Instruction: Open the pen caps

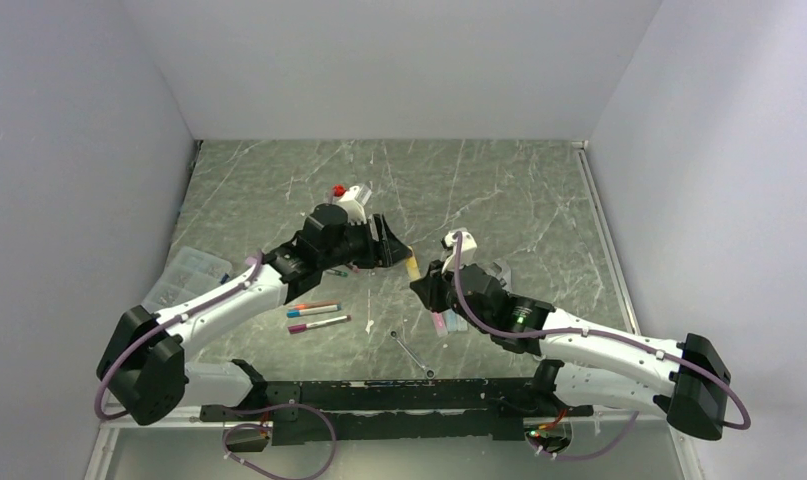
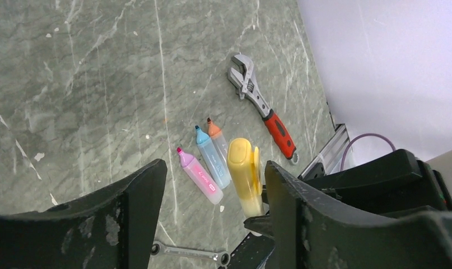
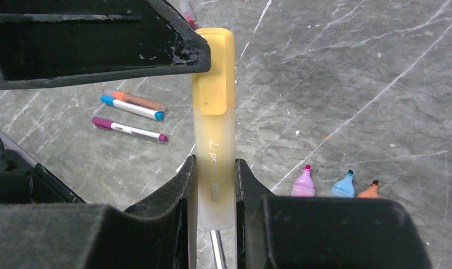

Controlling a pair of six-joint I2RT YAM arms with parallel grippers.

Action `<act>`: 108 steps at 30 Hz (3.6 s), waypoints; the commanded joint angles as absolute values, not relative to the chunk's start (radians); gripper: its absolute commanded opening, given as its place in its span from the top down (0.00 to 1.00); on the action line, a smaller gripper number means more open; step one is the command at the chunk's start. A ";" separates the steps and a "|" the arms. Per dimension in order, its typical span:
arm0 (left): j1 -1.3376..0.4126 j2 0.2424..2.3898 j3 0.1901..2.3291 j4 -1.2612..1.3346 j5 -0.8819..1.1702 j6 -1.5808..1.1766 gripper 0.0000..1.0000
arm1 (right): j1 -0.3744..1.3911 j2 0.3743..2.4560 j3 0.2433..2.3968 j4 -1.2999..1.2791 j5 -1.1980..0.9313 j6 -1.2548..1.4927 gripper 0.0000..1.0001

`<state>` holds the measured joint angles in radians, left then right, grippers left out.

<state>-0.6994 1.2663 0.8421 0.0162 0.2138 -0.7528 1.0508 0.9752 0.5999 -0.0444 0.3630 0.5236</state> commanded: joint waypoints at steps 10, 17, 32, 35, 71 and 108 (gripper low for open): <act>-0.749 1.348 0.885 0.137 0.305 -0.766 0.53 | 1.071 0.970 0.641 -0.004 0.397 0.525 1.00; -0.756 1.330 0.886 0.125 0.269 -0.758 1.00 | 1.078 0.970 0.651 -0.004 0.367 0.525 0.98; -0.597 1.185 0.712 0.609 0.683 -0.949 1.00 | 0.735 0.911 0.603 0.354 -0.468 0.821 0.25; -0.597 1.182 0.701 0.668 0.709 -0.980 1.00 | 0.735 0.950 0.613 0.411 -0.508 0.862 0.29; -0.597 1.132 0.666 0.688 0.732 -1.016 0.73 | 0.726 1.023 0.595 0.568 -0.553 0.972 1.00; -0.267 1.051 0.882 0.045 0.555 -0.857 1.00 | 0.789 0.852 0.665 -0.349 0.321 0.640 1.00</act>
